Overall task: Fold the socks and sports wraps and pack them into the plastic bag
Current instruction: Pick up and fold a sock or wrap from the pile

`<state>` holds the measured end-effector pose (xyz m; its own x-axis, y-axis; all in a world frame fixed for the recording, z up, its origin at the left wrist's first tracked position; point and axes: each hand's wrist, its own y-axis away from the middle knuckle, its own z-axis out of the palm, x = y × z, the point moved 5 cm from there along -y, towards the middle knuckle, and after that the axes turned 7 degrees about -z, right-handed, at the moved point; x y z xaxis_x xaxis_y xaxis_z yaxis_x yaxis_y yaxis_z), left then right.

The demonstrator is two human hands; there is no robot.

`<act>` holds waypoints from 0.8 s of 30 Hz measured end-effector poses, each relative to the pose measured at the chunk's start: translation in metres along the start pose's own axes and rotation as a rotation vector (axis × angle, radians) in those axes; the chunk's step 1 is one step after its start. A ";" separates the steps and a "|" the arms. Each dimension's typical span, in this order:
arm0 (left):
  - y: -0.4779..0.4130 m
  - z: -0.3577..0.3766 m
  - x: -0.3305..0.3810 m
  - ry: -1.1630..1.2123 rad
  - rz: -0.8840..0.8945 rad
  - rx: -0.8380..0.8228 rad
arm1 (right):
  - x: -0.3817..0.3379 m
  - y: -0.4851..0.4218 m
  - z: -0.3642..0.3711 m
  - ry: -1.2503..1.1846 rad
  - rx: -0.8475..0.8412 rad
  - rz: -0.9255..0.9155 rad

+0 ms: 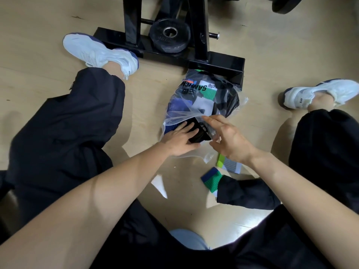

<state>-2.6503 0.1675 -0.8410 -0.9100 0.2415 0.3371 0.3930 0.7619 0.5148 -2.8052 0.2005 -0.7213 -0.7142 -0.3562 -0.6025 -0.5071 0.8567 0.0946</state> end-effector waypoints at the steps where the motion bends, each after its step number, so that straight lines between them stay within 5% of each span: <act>1: 0.005 -0.003 0.000 0.001 0.011 0.005 | -0.002 0.001 0.002 0.001 0.011 -0.014; 8: 0.047 -0.022 0.001 -0.050 0.045 0.078 | -0.013 0.017 -0.007 -0.128 0.180 -0.062; 12: 0.076 -0.035 0.002 -0.086 0.036 0.178 | 0.019 0.045 -0.010 -0.206 0.255 0.154; 18: 0.119 -0.026 0.048 -0.010 0.249 0.219 | 0.096 0.089 0.038 -0.130 -0.199 0.418; 24: 0.098 0.052 0.099 -0.104 0.369 -0.080 | 0.113 0.120 0.083 0.021 -0.609 0.487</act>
<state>-2.7087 0.2976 -0.7984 -0.7127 0.5533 0.4313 0.7015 0.5643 0.4353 -2.9064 0.2939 -0.8438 -0.9302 -0.0046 -0.3671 -0.3053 0.5649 0.7666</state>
